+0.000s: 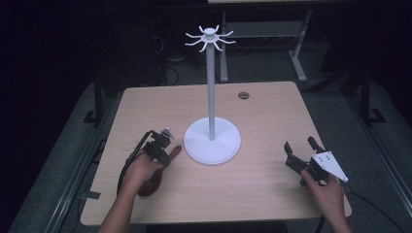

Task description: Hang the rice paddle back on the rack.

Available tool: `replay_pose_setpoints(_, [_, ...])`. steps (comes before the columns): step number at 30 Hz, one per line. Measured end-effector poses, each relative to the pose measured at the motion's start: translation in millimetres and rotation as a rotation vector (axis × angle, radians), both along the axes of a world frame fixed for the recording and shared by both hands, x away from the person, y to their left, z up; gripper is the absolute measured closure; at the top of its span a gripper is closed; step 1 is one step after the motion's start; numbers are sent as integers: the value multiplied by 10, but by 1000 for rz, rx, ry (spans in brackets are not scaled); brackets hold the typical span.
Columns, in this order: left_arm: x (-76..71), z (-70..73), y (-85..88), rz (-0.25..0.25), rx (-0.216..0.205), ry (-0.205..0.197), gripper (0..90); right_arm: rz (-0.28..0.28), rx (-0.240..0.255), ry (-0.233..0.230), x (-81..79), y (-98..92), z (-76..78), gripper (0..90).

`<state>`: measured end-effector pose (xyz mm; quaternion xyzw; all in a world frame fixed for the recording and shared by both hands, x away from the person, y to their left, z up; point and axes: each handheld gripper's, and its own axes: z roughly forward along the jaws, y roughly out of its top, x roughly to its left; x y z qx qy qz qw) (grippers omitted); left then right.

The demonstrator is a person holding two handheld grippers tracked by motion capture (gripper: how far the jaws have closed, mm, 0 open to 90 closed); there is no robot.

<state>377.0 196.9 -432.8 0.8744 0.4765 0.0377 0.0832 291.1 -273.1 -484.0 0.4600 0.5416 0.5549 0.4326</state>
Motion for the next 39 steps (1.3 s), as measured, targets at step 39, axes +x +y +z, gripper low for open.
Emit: replay_pose_setpoints(39, [-319, 383, 636, -74, -531, -366, 782, 4, 1, 0, 2, -3, 0, 131])
